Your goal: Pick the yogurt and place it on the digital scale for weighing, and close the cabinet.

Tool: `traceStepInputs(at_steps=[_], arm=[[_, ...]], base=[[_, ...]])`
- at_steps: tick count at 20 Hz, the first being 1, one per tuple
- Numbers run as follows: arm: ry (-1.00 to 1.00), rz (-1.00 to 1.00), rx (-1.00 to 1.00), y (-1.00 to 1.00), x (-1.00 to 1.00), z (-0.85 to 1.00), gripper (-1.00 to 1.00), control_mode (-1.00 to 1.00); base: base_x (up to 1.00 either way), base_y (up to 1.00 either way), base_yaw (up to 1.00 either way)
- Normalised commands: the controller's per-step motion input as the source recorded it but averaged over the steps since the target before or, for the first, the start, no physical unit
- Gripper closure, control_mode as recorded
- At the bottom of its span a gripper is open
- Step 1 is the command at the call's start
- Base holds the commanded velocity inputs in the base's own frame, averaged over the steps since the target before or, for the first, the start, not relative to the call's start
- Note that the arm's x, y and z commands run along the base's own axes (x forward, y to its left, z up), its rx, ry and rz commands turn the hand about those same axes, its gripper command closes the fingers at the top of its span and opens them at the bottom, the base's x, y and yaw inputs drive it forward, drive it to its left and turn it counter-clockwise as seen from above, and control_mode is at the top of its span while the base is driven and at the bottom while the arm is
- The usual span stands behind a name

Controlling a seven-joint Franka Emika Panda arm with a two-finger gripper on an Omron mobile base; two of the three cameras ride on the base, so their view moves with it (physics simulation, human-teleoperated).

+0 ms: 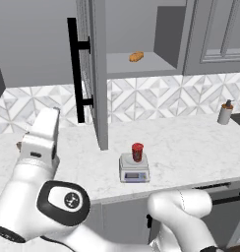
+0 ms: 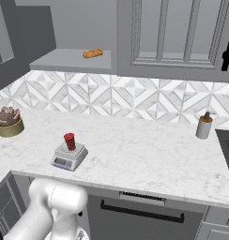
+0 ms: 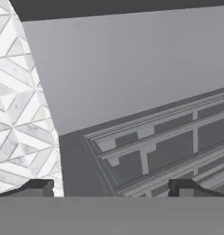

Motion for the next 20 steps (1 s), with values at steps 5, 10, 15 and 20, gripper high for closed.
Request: traceStepInputs(at_steps=[5,10,15,20], arm=[[0.08,-0.01,0.04,-0.48,0.02,0.47,-1.0,-1.0],[0.1,-0.04,0.0,-0.59,0.11,0.2,-1.0,-1.0],[0.02,-0.01,0.01,-1.0,-0.25,0.25,-1.0,-1.0],[0.01,0.0,0.06,-1.0,-0.16,0.23,-1.0,-1.0]], base=[[0.0,0.0,0.0],[0.0,0.0,0.0],[0.0,0.0,0.0],[0.0,0.0,0.0]])
